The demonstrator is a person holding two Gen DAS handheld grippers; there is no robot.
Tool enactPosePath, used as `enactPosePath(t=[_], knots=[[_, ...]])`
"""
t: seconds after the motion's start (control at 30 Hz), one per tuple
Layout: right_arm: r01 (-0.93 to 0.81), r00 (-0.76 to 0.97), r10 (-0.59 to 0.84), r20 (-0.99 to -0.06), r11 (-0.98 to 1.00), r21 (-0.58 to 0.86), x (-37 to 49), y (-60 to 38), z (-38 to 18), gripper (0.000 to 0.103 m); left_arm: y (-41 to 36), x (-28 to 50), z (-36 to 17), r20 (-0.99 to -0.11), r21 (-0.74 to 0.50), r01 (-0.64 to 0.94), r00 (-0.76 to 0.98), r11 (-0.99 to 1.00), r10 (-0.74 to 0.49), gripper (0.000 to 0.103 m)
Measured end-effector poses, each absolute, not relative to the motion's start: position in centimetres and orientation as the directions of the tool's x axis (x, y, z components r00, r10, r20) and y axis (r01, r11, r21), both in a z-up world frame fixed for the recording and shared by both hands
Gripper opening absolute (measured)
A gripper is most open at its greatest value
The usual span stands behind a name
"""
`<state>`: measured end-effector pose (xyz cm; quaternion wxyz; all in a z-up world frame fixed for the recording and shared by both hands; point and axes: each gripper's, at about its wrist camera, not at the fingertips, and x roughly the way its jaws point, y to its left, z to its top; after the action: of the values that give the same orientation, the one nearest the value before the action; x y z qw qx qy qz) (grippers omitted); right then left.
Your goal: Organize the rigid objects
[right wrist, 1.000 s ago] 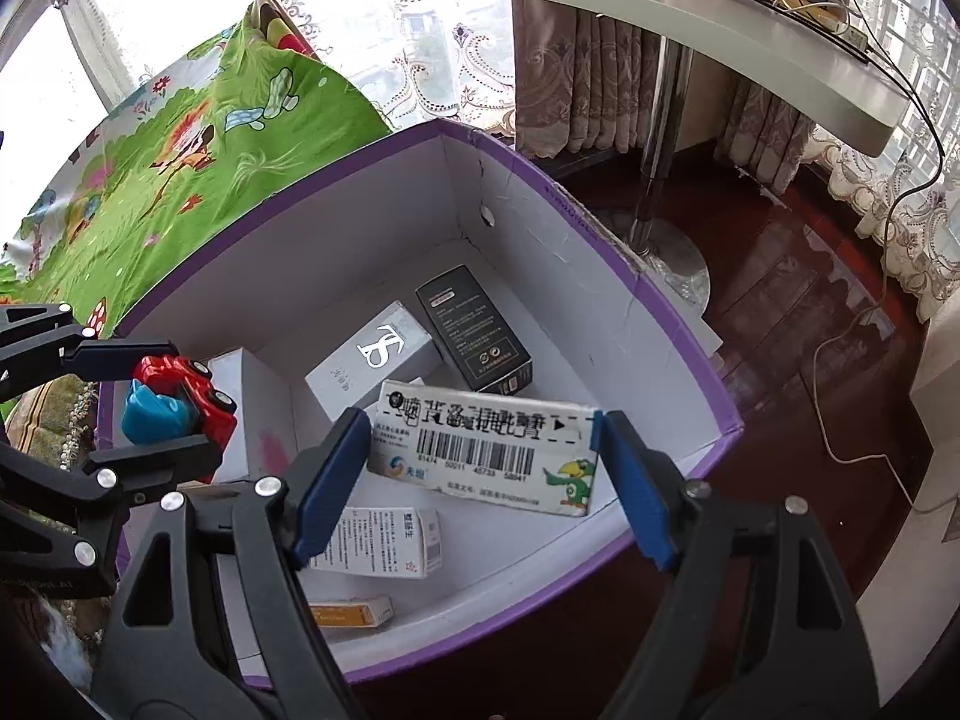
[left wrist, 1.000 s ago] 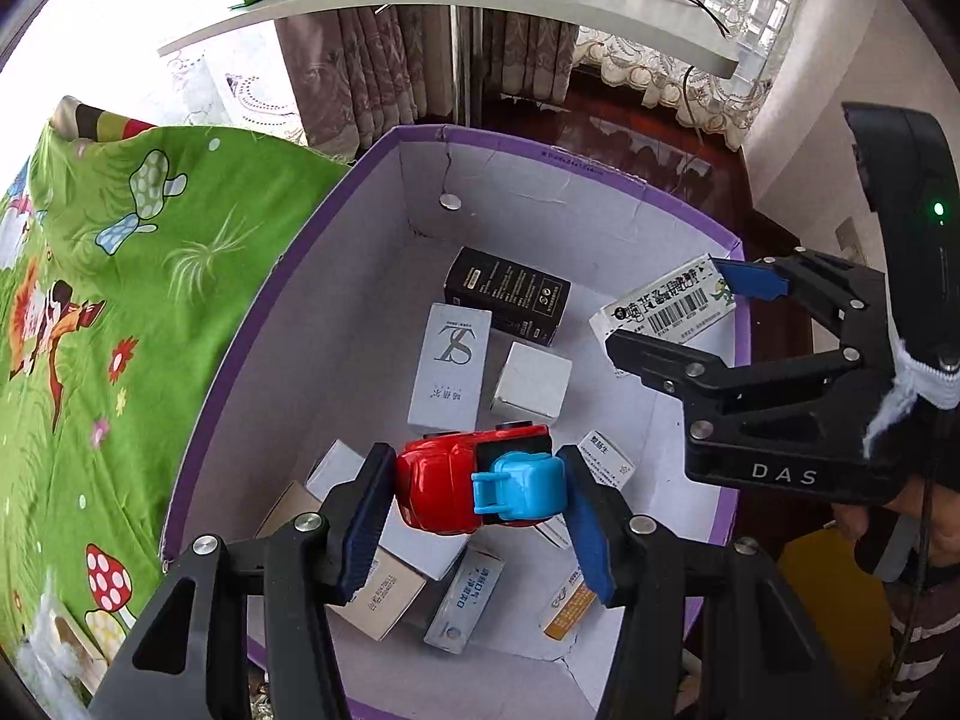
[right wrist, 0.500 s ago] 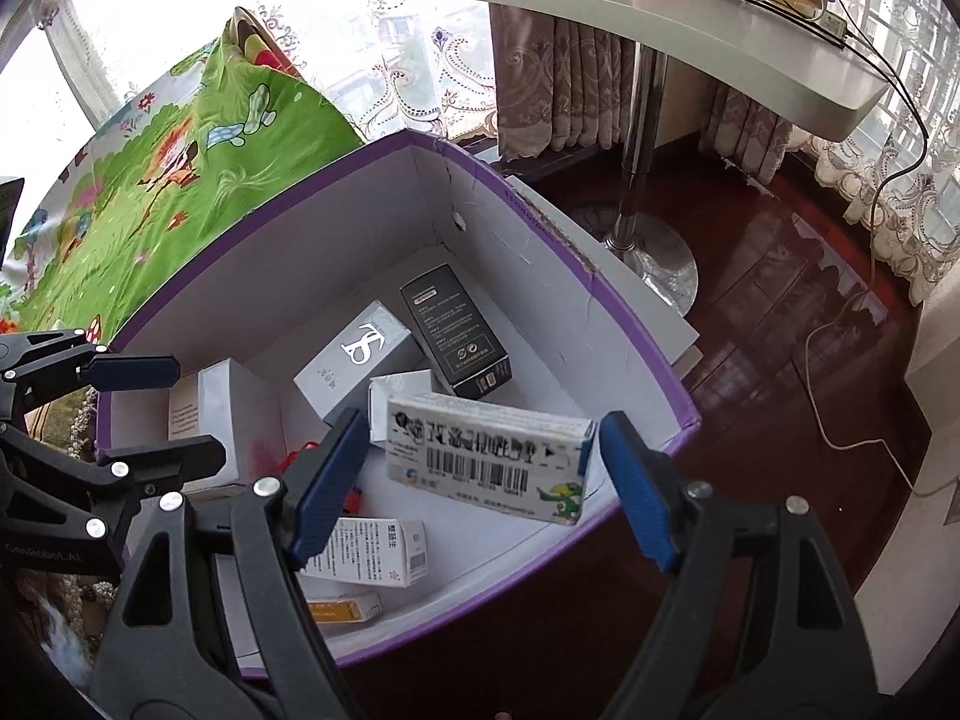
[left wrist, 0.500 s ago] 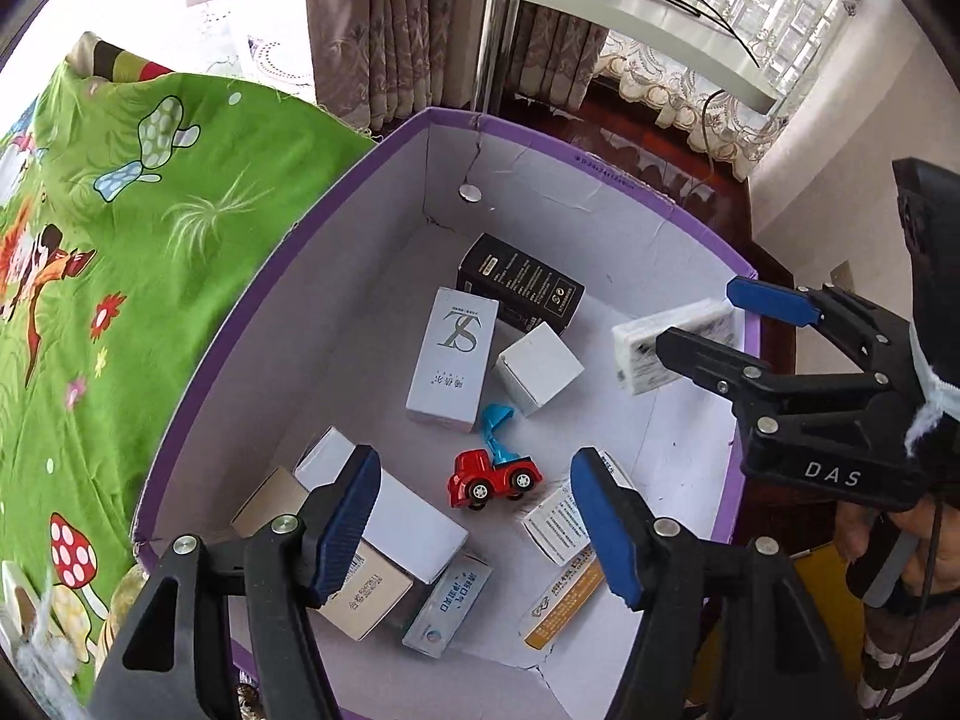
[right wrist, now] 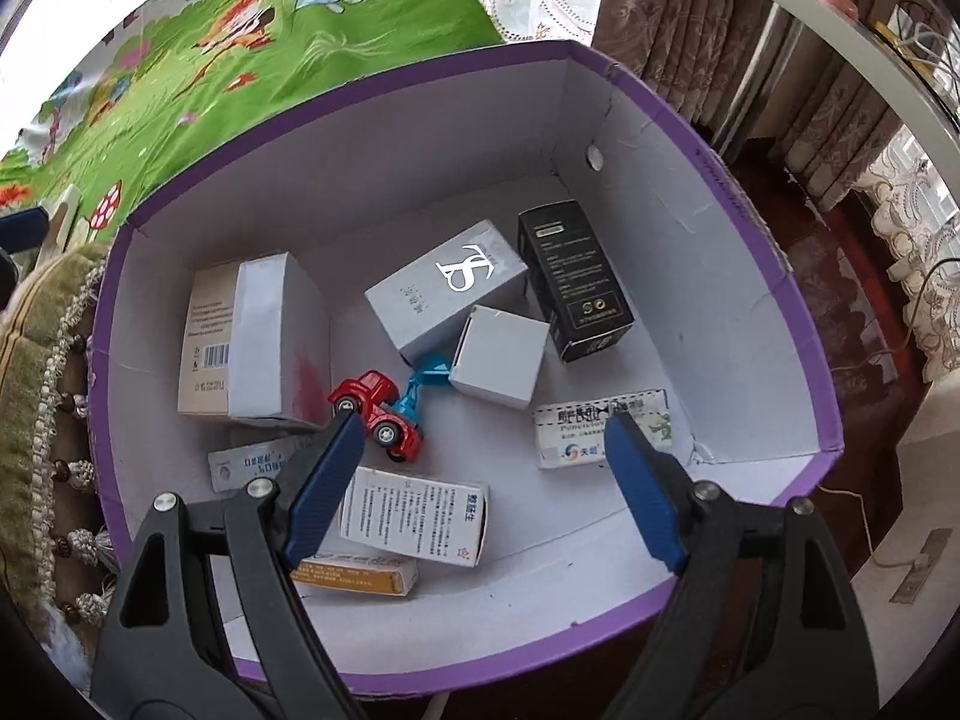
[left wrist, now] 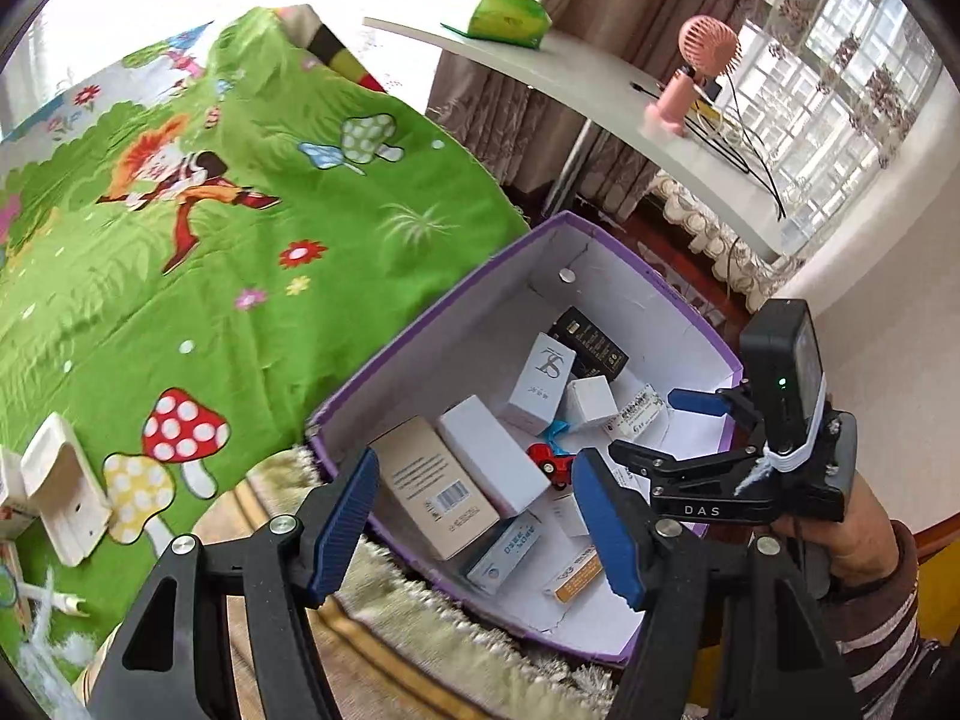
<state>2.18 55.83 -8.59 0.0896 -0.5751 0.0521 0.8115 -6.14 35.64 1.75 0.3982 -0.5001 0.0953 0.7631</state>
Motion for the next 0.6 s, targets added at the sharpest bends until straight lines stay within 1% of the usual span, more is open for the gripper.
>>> enactPosePath(t=[0.13, 0.23, 0.4, 0.47, 0.53, 0.6], knots=[[-0.097, -0.247, 0.110, -0.963, -0.991, -0.088, 0.8, 53.9, -10.3, 0.084, 30.4, -7.0, 2.8, -0.800, -0.302, -0.629, -0.242, -0.717, 0.549, 0.069], [-0.093, -0.215, 0.155, -0.964, -0.986, -0.137, 0.3, 53.7, -11.1, 0.084, 27.2, -7.5, 3.1, -0.777, -0.335, -0.586, -0.272, -0.738, 0.568, 0.069], [-0.015, -0.150, 0.166, -0.975, -0.986, -0.166, 0.0, 52.5, -13.0, 0.084, 23.8, -8.0, 3.5, -0.744, -0.376, -0.543, -0.307, -0.751, 0.594, 0.069], [-0.014, -0.129, 0.176, -0.976, -0.984, -0.176, 0.2, 52.4, -13.2, 0.081, 22.8, -8.3, 3.5, -0.735, -0.392, -0.525, -0.315, -0.756, 0.600, 0.069], [-0.014, -0.143, 0.147, -0.979, -0.989, -0.147, 0.7, 52.4, -12.6, 0.081, 22.2, -8.5, 3.4, -0.728, -0.408, -0.513, -0.316, -0.755, 0.608, 0.069], [-0.029, -0.144, 0.162, -0.976, -0.987, -0.159, 0.8, 52.9, -12.4, 0.081, 22.0, -8.7, 3.2, -0.726, -0.417, -0.506, -0.315, -0.755, 0.612, 0.069]])
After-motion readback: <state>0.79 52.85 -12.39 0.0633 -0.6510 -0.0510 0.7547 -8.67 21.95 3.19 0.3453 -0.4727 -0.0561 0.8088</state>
